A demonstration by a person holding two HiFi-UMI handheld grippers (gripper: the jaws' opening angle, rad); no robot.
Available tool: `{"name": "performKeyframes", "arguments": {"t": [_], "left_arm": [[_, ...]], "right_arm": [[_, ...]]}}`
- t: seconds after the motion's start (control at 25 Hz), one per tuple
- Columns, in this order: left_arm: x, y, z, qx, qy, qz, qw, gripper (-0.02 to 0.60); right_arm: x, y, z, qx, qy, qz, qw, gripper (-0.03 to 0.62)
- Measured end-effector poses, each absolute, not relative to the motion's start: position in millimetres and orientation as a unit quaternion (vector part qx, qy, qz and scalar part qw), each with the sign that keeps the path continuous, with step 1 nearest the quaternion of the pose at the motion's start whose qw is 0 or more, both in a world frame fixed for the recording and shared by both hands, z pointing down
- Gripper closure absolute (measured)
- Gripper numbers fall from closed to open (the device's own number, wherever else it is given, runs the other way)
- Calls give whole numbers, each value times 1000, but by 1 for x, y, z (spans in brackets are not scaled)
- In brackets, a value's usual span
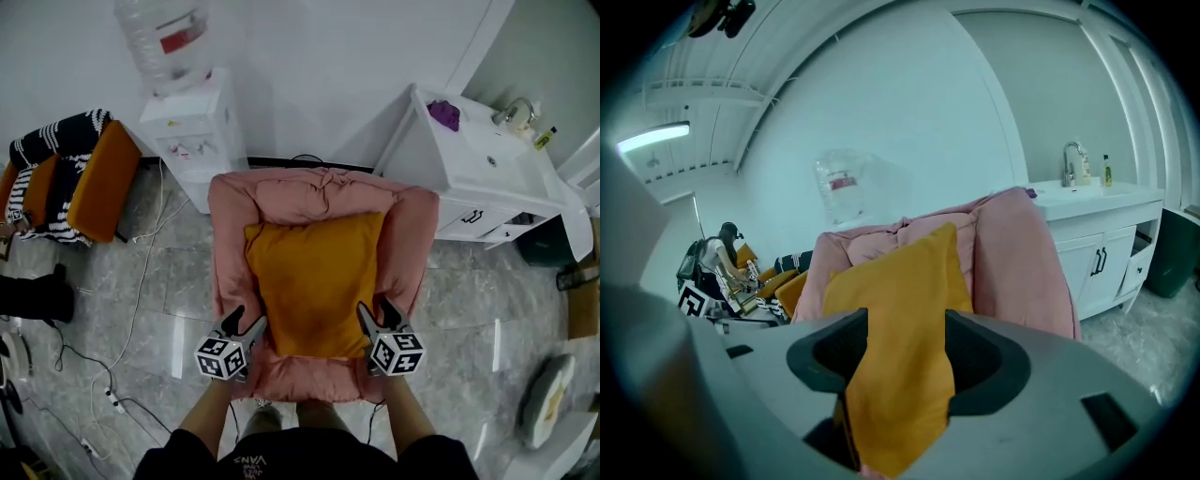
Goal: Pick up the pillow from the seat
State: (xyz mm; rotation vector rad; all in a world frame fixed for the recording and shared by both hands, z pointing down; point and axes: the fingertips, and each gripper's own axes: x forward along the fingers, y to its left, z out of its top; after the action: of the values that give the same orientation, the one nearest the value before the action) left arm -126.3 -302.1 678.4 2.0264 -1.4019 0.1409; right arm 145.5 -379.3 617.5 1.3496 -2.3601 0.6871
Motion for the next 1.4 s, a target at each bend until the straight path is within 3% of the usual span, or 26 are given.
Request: {"name": "performKeyframes", "arguments": {"t": [0.76,1.08,1.4], "left_arm": [[-151,-387,731,745,-568,41,347,300],[-142,-413,741,761,-542,34,357,255],[-135,-426,750,769,-515,22,377,247]], "right_arm": [[147,-470,661,445,-842,237,190,322],[141,-497,663,417,-857,236,188,316],[136,-509,675,382,-868,251,193,313]]}}
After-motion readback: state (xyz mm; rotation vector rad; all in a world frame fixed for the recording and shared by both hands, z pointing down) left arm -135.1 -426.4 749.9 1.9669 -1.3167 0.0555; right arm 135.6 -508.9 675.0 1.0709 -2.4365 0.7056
